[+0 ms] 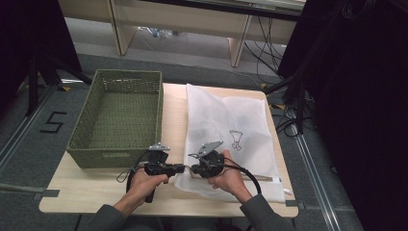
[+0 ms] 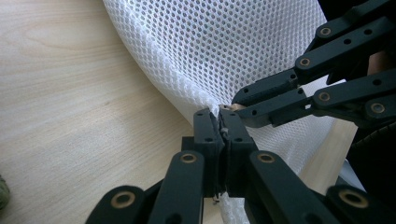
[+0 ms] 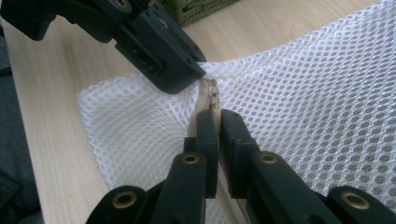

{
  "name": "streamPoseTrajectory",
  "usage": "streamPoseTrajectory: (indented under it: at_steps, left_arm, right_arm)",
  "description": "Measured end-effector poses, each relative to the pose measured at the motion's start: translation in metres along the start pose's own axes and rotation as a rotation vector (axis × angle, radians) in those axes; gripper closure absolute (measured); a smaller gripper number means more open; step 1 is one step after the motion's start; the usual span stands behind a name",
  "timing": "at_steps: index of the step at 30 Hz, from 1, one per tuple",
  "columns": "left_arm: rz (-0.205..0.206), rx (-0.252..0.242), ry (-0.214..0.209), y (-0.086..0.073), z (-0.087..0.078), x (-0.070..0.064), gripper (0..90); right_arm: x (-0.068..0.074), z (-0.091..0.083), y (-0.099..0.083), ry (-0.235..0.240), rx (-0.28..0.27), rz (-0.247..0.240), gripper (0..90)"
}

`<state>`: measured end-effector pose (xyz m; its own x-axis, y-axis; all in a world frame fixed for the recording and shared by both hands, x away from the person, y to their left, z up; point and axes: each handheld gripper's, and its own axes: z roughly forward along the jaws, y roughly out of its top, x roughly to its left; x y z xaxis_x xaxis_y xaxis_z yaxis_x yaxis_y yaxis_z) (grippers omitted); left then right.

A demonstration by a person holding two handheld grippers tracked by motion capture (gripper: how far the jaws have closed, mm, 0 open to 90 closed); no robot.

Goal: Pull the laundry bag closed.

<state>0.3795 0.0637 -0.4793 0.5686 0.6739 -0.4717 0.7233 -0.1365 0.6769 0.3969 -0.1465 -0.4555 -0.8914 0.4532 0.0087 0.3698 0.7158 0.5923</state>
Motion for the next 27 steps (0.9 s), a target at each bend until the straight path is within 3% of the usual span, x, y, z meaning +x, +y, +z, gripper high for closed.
streamPoseTrajectory:
  at_steps: [1,2,6,13,14,15,18,21,22,27]
  left_arm:
    - [0.000,0.000,0.000,0.0000,0.0000,0.0000,86.4]
    - [-0.007,-0.004,-0.004,0.0003,-0.0004,0.0003,86.5]
    - [-0.007,-0.007,-0.005,0.0000,-0.0007,0.0003,86.4]
    - [0.031,0.002,-0.005,0.0009,0.0004,-0.0029,86.0]
    - [0.067,0.011,0.012,0.0008,0.0013,-0.0056,85.9]
    - [0.073,0.014,0.012,0.0007,0.0016,-0.0062,85.9]
    - [0.068,0.011,0.009,0.0006,0.0014,-0.0053,85.8]
    - [0.073,0.013,0.006,0.0003,0.0022,-0.0056,85.7]
    - [0.079,0.020,-0.001,0.0001,0.0032,-0.0058,85.6]
    - [0.079,0.021,-0.004,0.0002,0.0030,-0.0049,85.5]
  right_arm:
    - [0.0000,0.0000,0.0000,0.000,0.000,0.000,87.6]
    - [0.0005,-0.0007,-0.0003,0.008,-0.007,0.032,87.7]
    - [0.0004,-0.0016,-0.0005,0.004,-0.006,0.032,87.6]
    - [-0.0007,-0.0002,-0.0012,0.010,-0.011,-0.050,86.9]
    - [0.0005,0.0008,-0.0010,0.016,-0.008,-0.045,86.9]
    - [0.0013,0.0016,-0.0010,0.019,-0.005,-0.038,86.7]
    - [-0.0007,0.0024,-0.0018,0.034,-0.012,-0.024,86.6]
    - [-0.0027,0.0024,-0.0020,0.043,-0.021,-0.047,85.5]
    - [-0.0025,0.0030,-0.0012,0.071,-0.030,-0.034,83.2]
    - [-0.0069,0.0044,-0.0029,0.088,-0.022,-0.016,80.7]
